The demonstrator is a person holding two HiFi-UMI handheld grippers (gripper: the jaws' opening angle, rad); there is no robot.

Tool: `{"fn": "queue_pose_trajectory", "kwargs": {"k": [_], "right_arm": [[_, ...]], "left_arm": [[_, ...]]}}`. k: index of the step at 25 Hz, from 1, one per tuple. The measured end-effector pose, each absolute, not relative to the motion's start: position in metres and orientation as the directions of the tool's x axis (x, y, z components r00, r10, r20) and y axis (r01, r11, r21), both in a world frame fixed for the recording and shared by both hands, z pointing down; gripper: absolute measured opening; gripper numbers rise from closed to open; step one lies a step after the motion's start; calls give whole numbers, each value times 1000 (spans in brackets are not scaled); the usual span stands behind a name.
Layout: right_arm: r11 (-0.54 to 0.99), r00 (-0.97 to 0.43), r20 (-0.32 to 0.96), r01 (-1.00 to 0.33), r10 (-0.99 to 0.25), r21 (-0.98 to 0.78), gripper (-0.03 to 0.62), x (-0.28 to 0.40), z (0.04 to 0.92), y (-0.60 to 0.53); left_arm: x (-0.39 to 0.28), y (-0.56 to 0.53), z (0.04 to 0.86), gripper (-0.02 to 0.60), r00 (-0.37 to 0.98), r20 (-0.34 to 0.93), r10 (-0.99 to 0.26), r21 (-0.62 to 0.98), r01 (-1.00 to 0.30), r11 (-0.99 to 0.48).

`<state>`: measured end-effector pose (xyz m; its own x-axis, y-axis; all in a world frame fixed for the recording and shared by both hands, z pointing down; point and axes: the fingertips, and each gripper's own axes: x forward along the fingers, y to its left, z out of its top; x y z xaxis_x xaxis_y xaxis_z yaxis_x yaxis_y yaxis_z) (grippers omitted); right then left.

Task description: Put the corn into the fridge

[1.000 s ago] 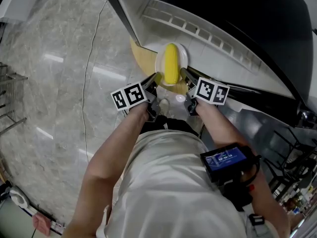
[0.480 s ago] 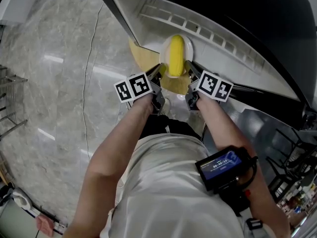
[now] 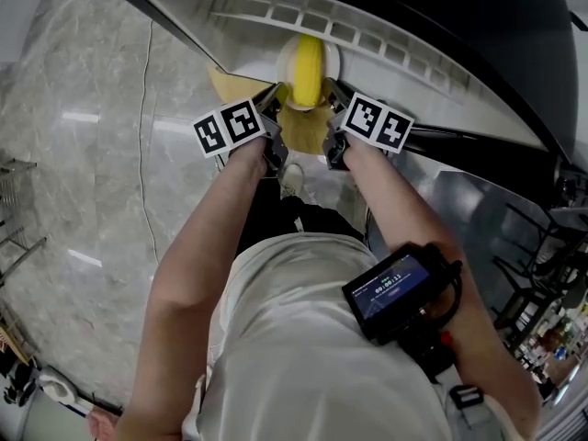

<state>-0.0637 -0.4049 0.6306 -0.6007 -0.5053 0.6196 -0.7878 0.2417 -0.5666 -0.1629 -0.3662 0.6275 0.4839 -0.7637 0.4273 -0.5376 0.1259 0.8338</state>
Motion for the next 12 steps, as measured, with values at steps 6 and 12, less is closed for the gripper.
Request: {"fn": "queue_pose_trajectory", "kwargs": {"k": [6, 12], "right_arm": [[212, -569, 625, -806, -534, -553, 57, -59, 630, -419], [181, -524, 641, -833, -561, -523, 57, -55, 633, -433]], "left_arm": [[-160, -387, 626, 26, 488, 453, -746, 804, -585, 106], [-157, -405, 630, 26, 470, 505, -724, 768, -628, 128]]}}
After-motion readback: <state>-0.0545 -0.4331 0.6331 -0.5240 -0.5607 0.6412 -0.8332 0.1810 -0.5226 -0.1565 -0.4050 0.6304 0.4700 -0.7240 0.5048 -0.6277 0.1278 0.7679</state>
